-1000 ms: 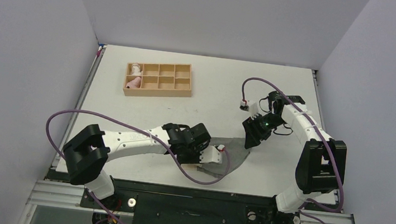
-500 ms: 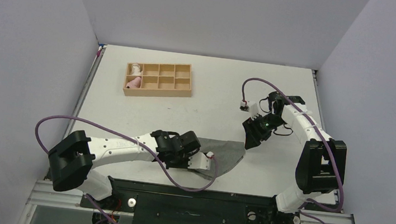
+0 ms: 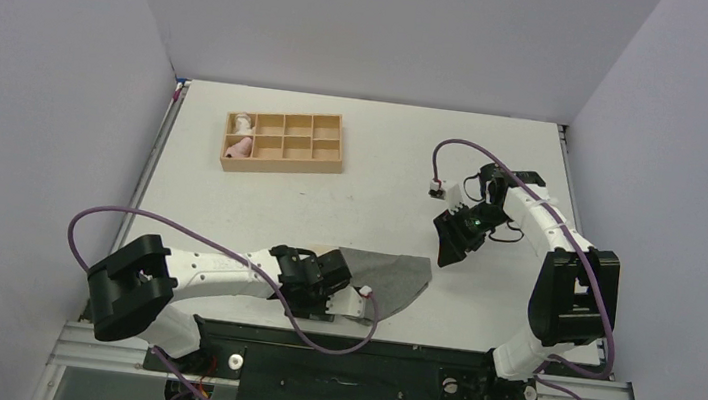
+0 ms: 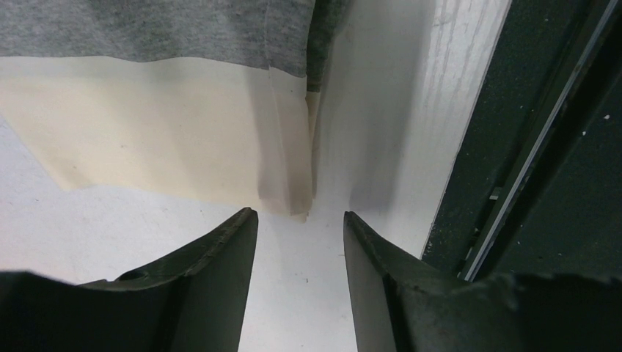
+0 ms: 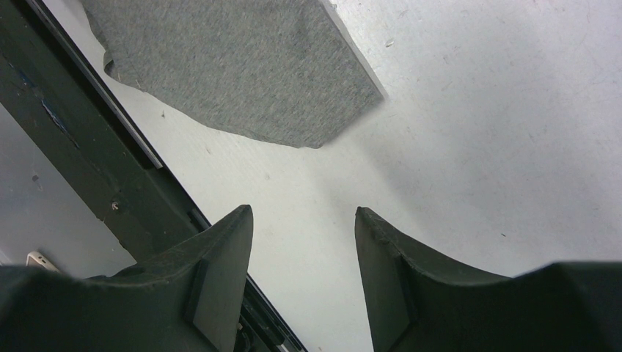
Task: Roll the underwear
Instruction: Fold the underwear at the center of the board.
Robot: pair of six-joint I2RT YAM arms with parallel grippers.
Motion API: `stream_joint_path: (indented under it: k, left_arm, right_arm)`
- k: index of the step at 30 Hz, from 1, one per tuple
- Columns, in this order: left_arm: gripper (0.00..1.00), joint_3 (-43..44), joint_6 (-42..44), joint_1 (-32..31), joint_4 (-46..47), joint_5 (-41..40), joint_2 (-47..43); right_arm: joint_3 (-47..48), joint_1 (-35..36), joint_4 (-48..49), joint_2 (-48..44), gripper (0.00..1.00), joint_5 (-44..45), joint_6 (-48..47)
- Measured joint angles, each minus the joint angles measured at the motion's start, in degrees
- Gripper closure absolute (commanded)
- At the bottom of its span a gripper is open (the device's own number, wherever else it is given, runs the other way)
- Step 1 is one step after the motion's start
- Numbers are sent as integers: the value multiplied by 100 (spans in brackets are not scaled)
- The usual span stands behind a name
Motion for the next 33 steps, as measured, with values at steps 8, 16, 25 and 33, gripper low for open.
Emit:
stream_joint_path:
  k: [8, 16, 25, 33]
  left_arm:
    - [54, -37, 2, 0, 350, -50, 9]
    - [59, -190, 101, 0, 579, -175, 76]
    - [99, -284, 227, -13, 859, -310, 155]
    - [100, -175, 247, 92, 933, -184, 289]
  right_arm:
    - [0, 0, 0, 11, 50, 0, 0]
    - [0, 2, 0, 11, 50, 0, 0]
    - [0, 2, -2, 11, 50, 0, 0]
    - [0, 17, -9, 11, 49, -15, 22]
